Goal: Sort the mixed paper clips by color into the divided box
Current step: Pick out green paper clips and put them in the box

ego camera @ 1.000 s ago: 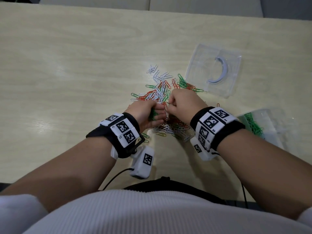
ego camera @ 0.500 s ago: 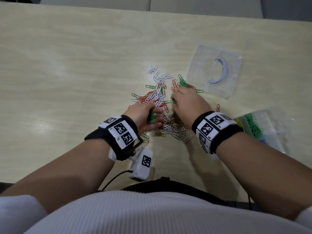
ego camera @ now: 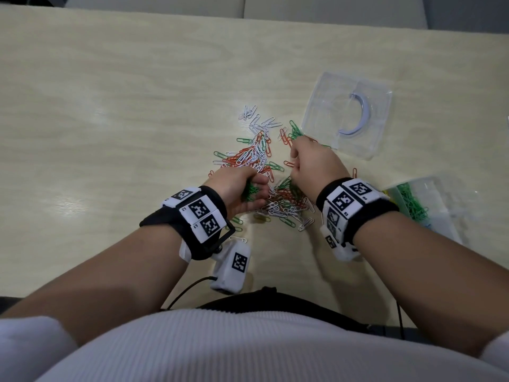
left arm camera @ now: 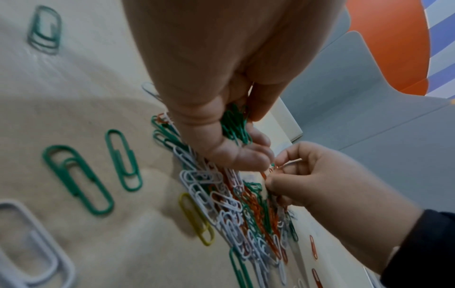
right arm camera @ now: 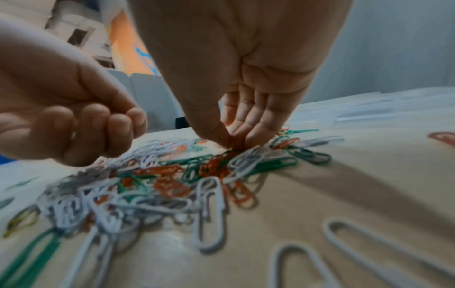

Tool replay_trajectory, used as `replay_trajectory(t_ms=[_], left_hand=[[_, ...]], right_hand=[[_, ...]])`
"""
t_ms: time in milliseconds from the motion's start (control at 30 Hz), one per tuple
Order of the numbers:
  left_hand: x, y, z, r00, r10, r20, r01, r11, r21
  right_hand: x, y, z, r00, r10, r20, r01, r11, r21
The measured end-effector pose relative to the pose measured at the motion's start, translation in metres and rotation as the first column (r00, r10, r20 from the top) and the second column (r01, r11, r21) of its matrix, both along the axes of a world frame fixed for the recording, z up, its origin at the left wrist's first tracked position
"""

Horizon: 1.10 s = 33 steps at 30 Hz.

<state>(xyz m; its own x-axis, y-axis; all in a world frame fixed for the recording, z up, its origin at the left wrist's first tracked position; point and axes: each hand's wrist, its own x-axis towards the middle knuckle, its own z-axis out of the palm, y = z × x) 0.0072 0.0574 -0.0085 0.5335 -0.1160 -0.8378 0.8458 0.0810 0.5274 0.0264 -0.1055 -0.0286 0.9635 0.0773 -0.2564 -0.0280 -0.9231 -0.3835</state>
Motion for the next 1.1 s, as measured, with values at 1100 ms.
replay_trajectory(t_ms=[1100], left_hand=[[0.000,-0.005,0.000,1.000,0.014,-0.017,-0.015,0.997,-0.070]], right_hand=[[-0.010,0.023,0.026,0.987,0.161,0.018,-0.161,0.965,0.207]])
